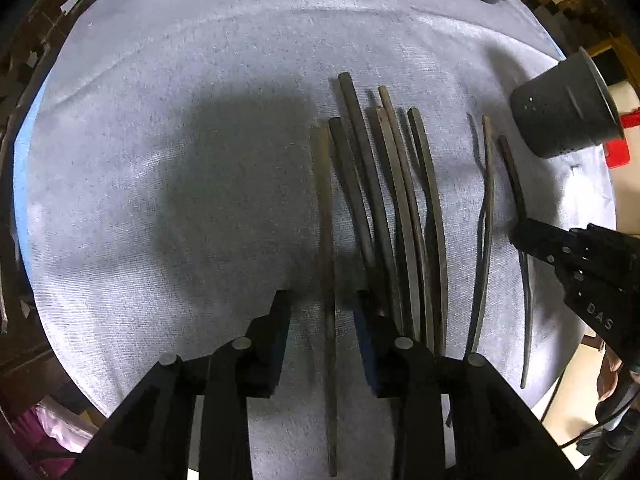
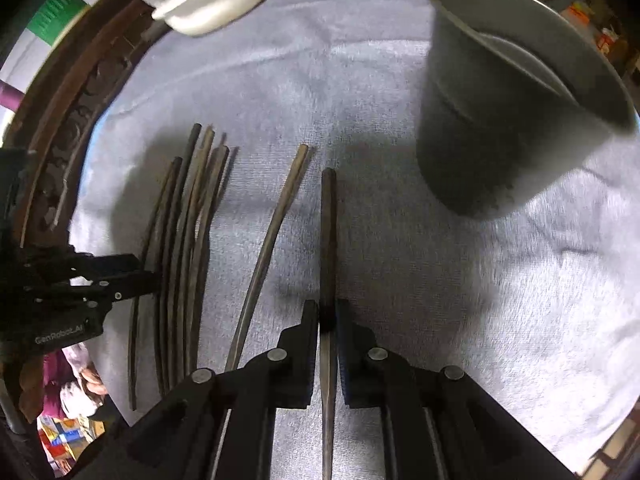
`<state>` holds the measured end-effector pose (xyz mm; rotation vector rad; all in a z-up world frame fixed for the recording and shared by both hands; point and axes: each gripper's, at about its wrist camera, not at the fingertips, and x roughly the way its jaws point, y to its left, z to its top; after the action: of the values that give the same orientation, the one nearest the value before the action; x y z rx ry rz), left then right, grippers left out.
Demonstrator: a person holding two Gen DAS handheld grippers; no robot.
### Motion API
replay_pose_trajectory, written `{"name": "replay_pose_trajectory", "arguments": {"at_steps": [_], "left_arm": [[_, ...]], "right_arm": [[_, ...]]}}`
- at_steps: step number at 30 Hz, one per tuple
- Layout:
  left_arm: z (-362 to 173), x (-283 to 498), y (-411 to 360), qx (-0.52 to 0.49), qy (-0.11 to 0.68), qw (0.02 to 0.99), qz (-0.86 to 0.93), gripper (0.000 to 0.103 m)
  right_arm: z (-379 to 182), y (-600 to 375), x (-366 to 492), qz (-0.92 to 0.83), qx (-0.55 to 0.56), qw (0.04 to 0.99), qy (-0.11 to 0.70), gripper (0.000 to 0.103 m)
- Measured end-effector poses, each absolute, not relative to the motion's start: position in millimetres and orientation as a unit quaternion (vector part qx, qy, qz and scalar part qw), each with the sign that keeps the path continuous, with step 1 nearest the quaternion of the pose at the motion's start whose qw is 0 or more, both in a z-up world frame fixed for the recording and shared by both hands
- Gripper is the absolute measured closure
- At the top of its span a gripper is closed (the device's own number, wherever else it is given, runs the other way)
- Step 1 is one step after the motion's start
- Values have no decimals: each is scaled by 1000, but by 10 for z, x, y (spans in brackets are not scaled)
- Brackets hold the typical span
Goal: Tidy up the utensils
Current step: 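Lift the chopsticks upright off the cloth with both grippers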
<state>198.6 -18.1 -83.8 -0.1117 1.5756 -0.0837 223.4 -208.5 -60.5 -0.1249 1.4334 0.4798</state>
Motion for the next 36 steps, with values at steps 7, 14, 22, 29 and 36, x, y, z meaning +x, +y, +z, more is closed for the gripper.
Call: {"name": "replay_pose_trajectory", "arguments": {"at_steps": [7, 14, 22, 29, 36], "left_arm": [[-844, 2090, 120, -87, 710, 698, -38, 98], [-552, 1724, 486, -149, 632, 759, -33, 98], [202, 1412, 646, -178, 444, 878, 5, 98], [416, 1363, 418, -132, 322, 936, 52, 98], [264, 1346, 333, -103, 298, 945, 82, 98]], "right_arm": [[-594, -1864, 2271, 211, -118, 722, 648, 94], [-209, -2198, 1832, 231, -21, 782, 578, 95], [530, -3031, 1403, 181, 99, 895, 395, 95], [692, -3342, 1421, 120, 134, 950, 254, 95], [583, -3261, 1456, 76, 75, 973, 207, 95]]}}
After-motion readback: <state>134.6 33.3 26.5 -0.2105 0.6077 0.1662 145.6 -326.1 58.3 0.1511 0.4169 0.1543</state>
